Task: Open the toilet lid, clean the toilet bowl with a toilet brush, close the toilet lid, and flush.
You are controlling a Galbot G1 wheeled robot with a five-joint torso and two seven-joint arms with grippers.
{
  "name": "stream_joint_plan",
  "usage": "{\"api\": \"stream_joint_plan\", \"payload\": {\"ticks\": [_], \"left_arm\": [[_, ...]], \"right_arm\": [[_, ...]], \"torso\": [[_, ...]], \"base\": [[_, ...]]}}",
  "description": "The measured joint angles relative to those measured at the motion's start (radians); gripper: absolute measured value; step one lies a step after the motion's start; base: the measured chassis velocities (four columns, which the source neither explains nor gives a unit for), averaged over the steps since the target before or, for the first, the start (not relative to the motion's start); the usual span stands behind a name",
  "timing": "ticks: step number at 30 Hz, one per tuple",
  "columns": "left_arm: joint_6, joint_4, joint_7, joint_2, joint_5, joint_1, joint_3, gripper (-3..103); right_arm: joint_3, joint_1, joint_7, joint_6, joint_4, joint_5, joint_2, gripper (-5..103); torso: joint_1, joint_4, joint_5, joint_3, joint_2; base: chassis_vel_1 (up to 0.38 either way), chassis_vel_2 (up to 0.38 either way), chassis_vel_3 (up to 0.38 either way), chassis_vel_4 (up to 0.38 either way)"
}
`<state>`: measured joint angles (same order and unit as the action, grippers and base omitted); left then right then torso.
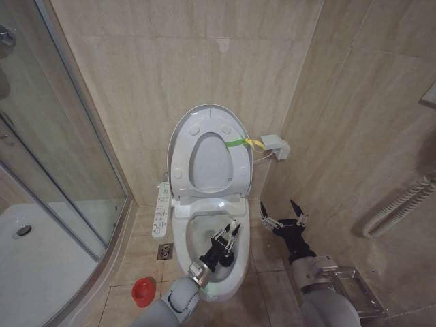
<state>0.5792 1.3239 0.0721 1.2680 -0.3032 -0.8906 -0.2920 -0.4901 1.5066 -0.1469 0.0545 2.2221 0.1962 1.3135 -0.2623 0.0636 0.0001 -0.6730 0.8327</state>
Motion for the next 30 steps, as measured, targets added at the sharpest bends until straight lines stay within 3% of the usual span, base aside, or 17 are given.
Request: {"api": "stream_joint_plan", "payload": {"ticks": [6, 13, 23, 30], "left_arm": [[0.013, -0.109, 0.037, 0.009, -0.053, 0.035, -0.01, 20], [0.028, -0.201, 0.047, 0.013, -0.019, 0.066, 0.017, 20], [0.029, -0.065, 0.027, 0.02, -0.014, 0.032, -0.034, 20], [0.035, -0.062, 0.028, 0.015, -0.017, 0.022, -0.045, 20]], "right_arm": [[0.0, 0.0, 0.0, 0.0, 0.0, 0.0, 0.0, 100], [0.0, 0.0, 0.0, 0.0, 0.0, 0.0, 0.0, 100], [0.0, 0.0, 0.0, 0.0, 0.0, 0.0, 0.0, 100], [0.0, 0.0, 0.0, 0.0, 0.0, 0.0, 0.0, 100]], "torso": [[0.0, 0.0002, -0.0002, 0.0, 0.0], [0.0, -0.0001, -0.0001, 0.0, 0.0], [0.0, 0.0, -0.0001, 0.0, 0.0], [0.0, 0.0001, -0.0001, 0.0, 0.0]], "base": [[0.0, 0.0, 0.0, 0.0], [0.0, 0.0, 0.0, 0.0], [0.0, 0.0, 0.0, 0.0], [0.0, 0.0, 0.0, 0.0]]}}
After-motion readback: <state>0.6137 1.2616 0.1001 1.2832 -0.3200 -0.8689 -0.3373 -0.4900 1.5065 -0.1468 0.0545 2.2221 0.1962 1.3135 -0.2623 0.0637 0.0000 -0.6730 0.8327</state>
